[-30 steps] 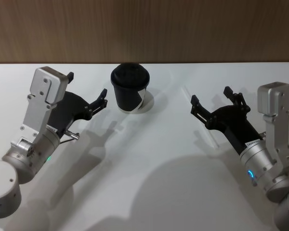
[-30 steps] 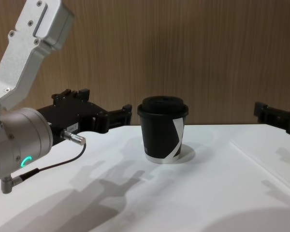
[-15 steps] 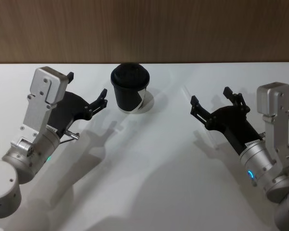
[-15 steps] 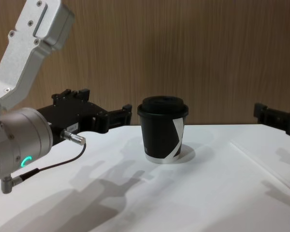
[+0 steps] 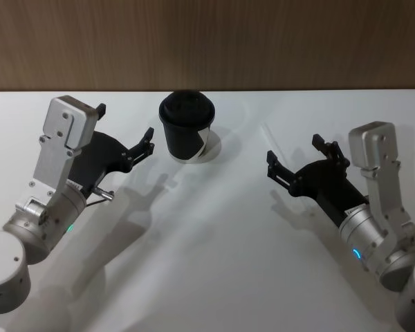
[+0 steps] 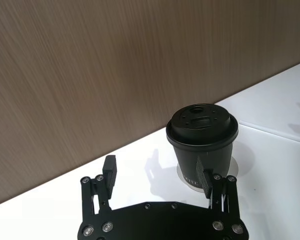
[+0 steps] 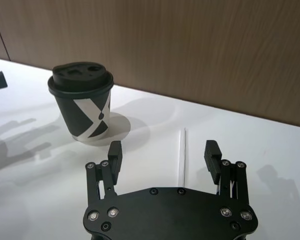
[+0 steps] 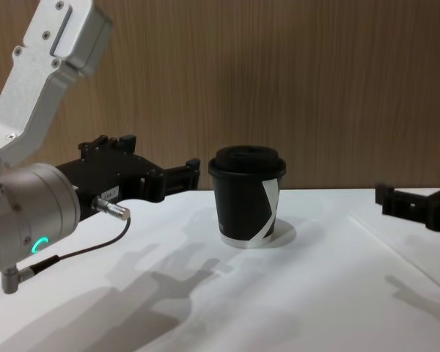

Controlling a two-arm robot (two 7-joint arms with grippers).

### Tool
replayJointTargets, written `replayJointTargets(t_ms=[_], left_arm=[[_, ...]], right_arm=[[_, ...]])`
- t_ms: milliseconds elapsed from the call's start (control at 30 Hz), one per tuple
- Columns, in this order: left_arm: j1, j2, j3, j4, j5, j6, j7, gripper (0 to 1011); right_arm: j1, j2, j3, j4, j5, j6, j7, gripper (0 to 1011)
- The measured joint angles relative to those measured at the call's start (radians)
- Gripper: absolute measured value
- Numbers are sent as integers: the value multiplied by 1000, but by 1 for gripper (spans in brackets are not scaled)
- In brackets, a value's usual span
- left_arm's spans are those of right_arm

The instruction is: Pick up the straw with one hand, pass it to the other hand, and insert it into the cup.

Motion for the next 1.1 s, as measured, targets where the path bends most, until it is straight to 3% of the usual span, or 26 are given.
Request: replayJointTargets(t_ms=[500, 1100], left_arm=[[0, 0, 0, 0, 0, 0, 0, 1001], [0, 0, 0, 0, 0, 0, 0, 1002]], right_arm=[[27, -1, -4, 24, -17, 69, 15, 1001], [42, 1, 5, 74, -27, 103, 41, 1001]])
